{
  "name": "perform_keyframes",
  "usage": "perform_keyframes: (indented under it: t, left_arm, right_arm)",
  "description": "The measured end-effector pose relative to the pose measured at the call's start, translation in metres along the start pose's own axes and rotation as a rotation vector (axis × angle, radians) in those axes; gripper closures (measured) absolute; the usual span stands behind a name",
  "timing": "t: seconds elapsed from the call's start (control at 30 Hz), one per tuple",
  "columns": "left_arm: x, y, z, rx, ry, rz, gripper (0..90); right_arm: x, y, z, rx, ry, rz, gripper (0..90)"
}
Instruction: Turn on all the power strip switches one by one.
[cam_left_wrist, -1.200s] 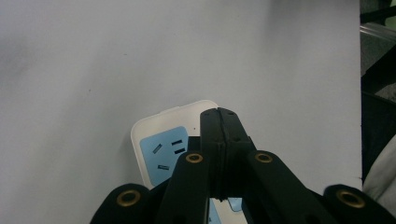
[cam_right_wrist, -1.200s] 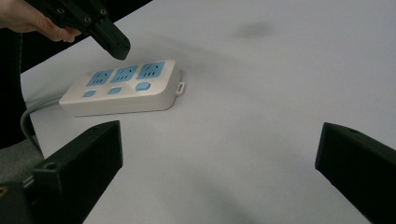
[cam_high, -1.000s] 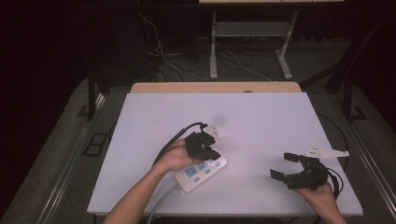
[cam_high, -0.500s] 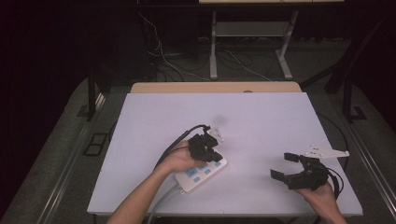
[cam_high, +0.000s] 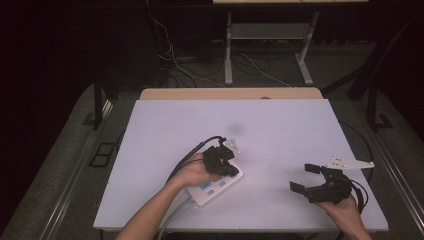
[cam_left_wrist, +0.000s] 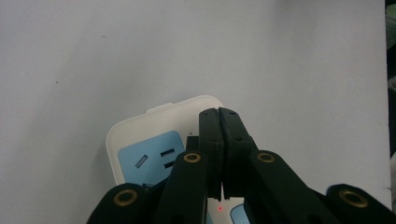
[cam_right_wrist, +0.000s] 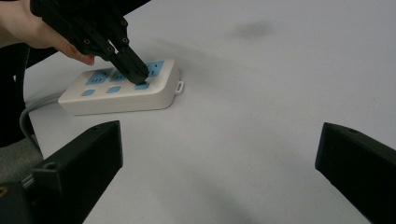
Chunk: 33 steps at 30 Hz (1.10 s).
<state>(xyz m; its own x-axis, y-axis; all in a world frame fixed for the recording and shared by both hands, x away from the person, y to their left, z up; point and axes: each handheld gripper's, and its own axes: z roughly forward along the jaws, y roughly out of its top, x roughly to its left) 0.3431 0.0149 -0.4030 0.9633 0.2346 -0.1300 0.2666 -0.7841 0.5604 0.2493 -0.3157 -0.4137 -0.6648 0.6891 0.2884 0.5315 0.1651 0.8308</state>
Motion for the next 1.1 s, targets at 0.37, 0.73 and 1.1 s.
perform_keyframes:
  t: [0.37,0.73,1.1]
  left_arm:
    - [0.0043,-0.0021,0.0024,0.004,-0.025,-0.035,89.6]
    - [0.0061,-0.0020,0.0042,0.008,-0.025,-0.063,89.8]
    - [0.0017,0.0003,0.0040,0.018,0.003,-0.037,89.7]
  right_arm:
    - [0.0007,0.0000,-0.0004,-0.002,-0.002,-0.001,0.6]
    - [0.0026,-0.0009,-0.0028,-0.013,-0.007,0.003,0.6]
    - [0.0009,-0.0006,-0.0027,-0.011,-0.008,0.004,0.6]
